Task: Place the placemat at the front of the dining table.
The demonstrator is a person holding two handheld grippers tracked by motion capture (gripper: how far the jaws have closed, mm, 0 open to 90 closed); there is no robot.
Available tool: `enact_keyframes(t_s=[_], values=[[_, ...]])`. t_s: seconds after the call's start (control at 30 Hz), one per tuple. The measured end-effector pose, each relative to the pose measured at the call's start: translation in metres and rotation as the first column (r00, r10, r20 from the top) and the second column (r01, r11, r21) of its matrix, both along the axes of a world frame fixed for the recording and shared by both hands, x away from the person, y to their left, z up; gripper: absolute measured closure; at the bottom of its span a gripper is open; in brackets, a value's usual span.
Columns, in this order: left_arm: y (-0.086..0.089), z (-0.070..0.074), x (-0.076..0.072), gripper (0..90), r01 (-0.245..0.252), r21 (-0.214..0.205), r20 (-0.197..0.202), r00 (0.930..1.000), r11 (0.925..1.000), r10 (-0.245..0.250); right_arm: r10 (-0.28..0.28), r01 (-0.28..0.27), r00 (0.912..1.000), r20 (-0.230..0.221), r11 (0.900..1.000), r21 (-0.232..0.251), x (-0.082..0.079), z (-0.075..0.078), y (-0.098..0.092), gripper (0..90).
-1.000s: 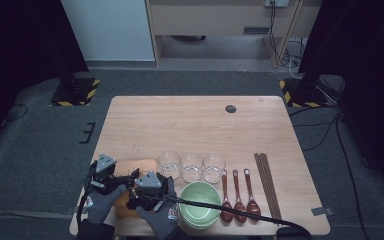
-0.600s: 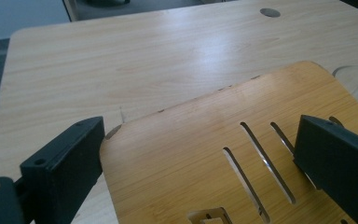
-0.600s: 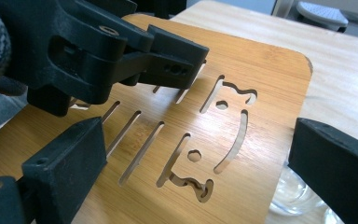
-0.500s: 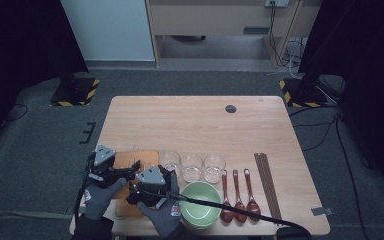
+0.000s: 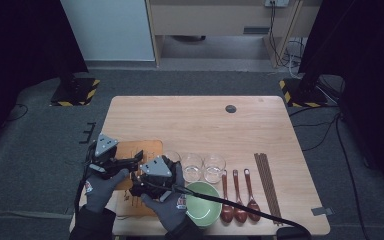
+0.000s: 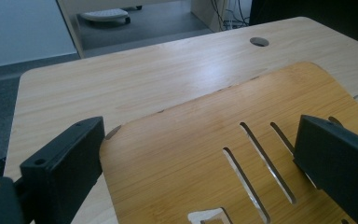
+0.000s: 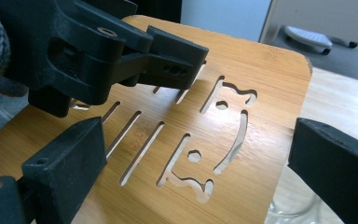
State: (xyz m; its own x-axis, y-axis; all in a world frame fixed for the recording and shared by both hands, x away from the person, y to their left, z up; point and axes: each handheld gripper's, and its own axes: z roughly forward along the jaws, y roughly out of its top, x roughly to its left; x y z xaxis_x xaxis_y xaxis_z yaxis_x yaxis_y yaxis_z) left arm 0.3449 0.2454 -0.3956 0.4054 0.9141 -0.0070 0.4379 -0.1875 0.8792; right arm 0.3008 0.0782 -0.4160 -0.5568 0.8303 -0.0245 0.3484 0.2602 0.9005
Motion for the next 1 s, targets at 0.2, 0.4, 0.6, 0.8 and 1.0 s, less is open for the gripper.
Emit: enact_keyframes(t_s=[0.2,0.4,0.6,0.8,1.0], values=[[-0.005,0.007,0.005,2.3,0.005,-0.008,0.009,0.9999,1.0,-0.005,-0.008,0.008,0.9999,0.015,0.9999,-0.008,0.004,0.007,-0.006,4.3],[-0.011,0.015,0.01,2.3,0.012,-0.02,0.018,0.9998,0.9997,-0.012,-0.011,0.011,0.9996,0.027,0.9999,-0.002,0.009,0.018,-0.014,4.3],[-0.022,0.025,0.017,2.3,0.022,-0.013,0.034,0.9992,0.9997,-0.022,-0.023,0.023,0.9987,0.046,0.9997,0.0,0.014,0.026,-0.024,4.3],[-0.036,0.033,0.026,2.3,0.034,-0.011,0.042,0.9986,0.9994,-0.033,-0.031,0.03,0.9981,0.053,0.9994,0.016,0.021,0.033,-0.038,4.3],[-0.052,0.038,0.037,2.3,0.043,-0.015,0.043,0.9982,0.999,-0.042,-0.038,0.037,0.9975,0.059,0.9991,0.02,0.029,0.036,-0.051,4.3]])
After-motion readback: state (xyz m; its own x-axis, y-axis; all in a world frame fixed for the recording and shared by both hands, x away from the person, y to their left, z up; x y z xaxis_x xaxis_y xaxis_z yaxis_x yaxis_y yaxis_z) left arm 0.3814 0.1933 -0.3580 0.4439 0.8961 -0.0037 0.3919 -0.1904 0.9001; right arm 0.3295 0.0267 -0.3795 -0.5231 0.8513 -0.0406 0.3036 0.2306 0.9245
